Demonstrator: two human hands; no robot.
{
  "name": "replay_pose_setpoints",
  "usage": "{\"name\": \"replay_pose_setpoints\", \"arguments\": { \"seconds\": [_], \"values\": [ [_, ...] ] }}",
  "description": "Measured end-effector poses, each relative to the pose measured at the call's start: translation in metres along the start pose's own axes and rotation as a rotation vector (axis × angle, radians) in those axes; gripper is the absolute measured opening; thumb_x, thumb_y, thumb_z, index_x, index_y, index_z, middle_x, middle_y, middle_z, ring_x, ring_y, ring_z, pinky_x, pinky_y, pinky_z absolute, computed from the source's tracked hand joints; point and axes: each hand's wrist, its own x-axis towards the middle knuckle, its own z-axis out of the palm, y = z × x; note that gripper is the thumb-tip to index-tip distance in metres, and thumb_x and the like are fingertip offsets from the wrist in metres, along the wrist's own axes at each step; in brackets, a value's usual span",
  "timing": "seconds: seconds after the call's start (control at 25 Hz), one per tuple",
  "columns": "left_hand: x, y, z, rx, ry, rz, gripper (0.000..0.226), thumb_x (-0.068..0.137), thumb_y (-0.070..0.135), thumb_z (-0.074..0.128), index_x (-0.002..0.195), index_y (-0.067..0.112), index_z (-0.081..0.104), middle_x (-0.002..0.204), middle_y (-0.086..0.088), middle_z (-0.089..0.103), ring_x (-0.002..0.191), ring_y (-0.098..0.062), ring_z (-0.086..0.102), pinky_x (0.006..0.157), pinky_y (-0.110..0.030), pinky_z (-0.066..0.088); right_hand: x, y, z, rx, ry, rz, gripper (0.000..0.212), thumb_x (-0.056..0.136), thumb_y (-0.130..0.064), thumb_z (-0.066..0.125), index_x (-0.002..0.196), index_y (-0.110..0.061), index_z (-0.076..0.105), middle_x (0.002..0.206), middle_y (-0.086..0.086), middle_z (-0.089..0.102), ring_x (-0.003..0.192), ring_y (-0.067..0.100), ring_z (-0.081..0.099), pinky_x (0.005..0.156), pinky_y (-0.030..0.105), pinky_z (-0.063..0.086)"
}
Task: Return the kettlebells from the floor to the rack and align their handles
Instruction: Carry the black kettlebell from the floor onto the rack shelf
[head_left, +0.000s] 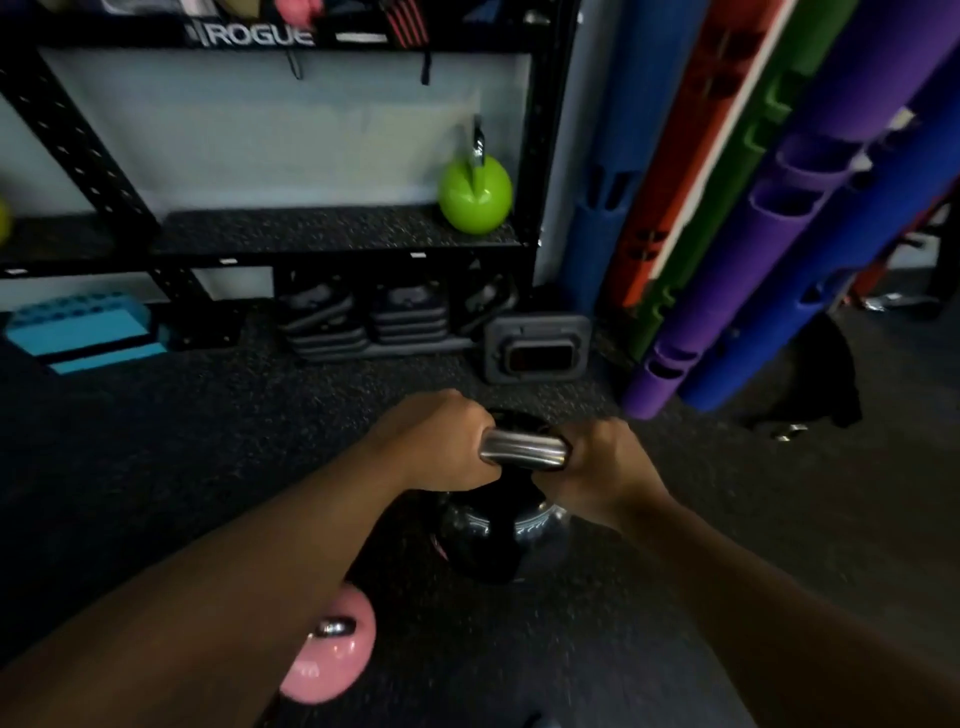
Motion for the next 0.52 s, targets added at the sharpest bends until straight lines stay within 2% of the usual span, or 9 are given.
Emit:
{"name": "replay_pose_setpoints", "arguments": {
  "seconds": [0.08, 0.2, 0.4, 0.52],
  "values": [
    [0.032, -0.025, -0.022, 0.016, -0.008, -0.039, 0.025, 0.068, 0.043, 0.060, 0.054, 0.025, 0.050, 0.052, 0.006, 0.055, 0.046, -0.011, 0.054, 0.043, -0.025, 0.038, 0.054, -0.001, -0.002, 0.018, 0.010, -0.043, 0.015, 0.067, -0.035, 0.061, 0.069, -0.020, 0.063, 0.059, -0.006, 0.064, 0.055, 0.017, 0.064, 0.048, 0.029, 0.048],
    [0.082, -0.073, -0.052, 0.059, 0.041, -0.101, 0.026, 0.068, 0.045, 0.056, 0.058, 0.021, 0.055, 0.057, 0.004, 0.060, 0.053, -0.016, 0.058, 0.046, -0.030, 0.045, 0.144, -0.007, -0.005, 0.044, 0.008, -0.083, 0.016, 0.067, -0.034, 0.061, 0.057, -0.026, 0.050, 0.052, -0.008, 0.055, 0.050, 0.017, 0.058, 0.047, 0.023, 0.037],
    [0.160, -0.162, -0.094, 0.038, 0.096, -0.196, 0.027, 0.067, 0.047, 0.054, 0.053, 0.025, 0.046, 0.052, 0.008, 0.053, 0.048, -0.011, 0.052, 0.043, -0.025, 0.030, 0.287, -0.021, 0.000, 0.032, -0.037, -0.138, 0.023, 0.067, -0.034, 0.061, 0.051, -0.032, 0.045, 0.052, -0.008, 0.057, 0.052, 0.016, 0.060, 0.047, 0.023, 0.041],
    [0.216, -0.241, -0.112, 0.028, 0.078, -0.228, 0.025, 0.066, 0.047, 0.056, 0.054, 0.027, 0.047, 0.051, 0.010, 0.052, 0.047, -0.006, 0.051, 0.042, -0.021, 0.029, 0.384, -0.031, 0.023, -0.013, -0.051, -0.144, 0.012, 0.067, -0.033, 0.063, 0.060, -0.024, 0.060, 0.058, -0.002, 0.065, 0.059, 0.021, 0.065, 0.052, 0.026, 0.047]
  ]
}}
